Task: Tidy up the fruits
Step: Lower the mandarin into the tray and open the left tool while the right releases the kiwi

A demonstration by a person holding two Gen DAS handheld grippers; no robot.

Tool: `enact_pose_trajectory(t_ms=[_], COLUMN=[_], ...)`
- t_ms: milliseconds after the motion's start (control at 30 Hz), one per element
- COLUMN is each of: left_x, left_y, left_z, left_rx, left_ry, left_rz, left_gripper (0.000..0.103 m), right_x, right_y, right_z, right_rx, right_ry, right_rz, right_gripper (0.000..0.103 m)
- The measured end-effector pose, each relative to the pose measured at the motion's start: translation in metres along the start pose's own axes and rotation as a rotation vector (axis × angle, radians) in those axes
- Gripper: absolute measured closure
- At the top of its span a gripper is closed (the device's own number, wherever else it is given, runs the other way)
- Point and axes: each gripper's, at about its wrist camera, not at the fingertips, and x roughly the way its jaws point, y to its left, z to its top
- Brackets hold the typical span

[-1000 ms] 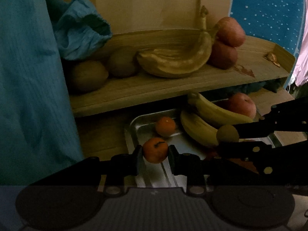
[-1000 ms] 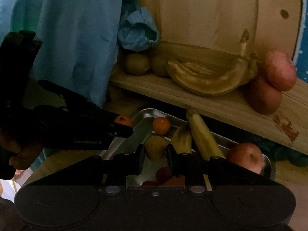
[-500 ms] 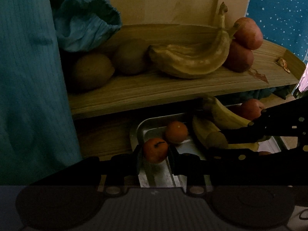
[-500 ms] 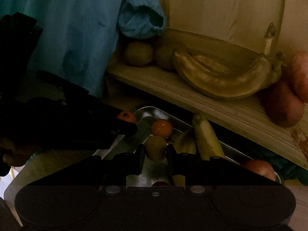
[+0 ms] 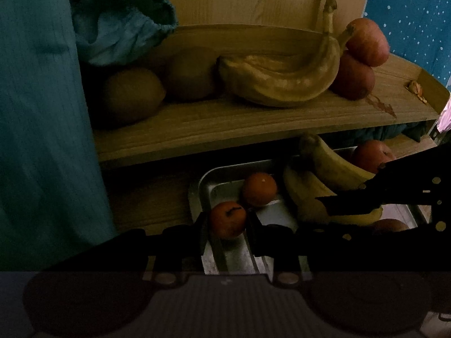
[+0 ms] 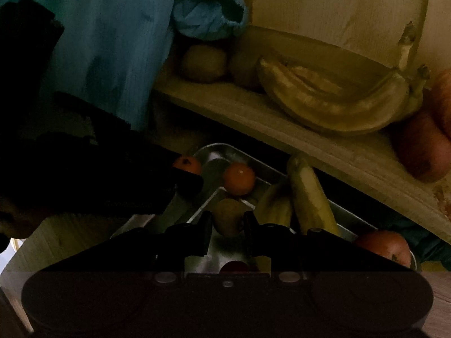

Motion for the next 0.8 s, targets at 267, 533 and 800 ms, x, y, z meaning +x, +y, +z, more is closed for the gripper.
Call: enact_pose_trajectory(t_ms=[267, 533, 800], left_x=[0.0005, 0.0014, -0.002], left_y=[-0.006, -0.0077, -0.0063], left_z=[-0.0018, -0.0024, -0.0017], left_rx=[0.019, 0.018, 0.007], left_ry=[0.005, 0.012, 0.007], left_rz=[-0.019, -0.014, -0.007], left_gripper=[0.071, 0.071, 0.069], right_x=[0.0043, 0.0065, 0.0039], right_y=[0.0029, 0.0025, 0.0019], right_z=[-0.0017, -0.001, -0.002], right_rx=[-0.012, -0.009, -0.007], right_ry=[0.018, 0.015, 0.005], right_rz=[-0.012, -0.014, -0.021], right_gripper=[0.077, 0.077, 0.073])
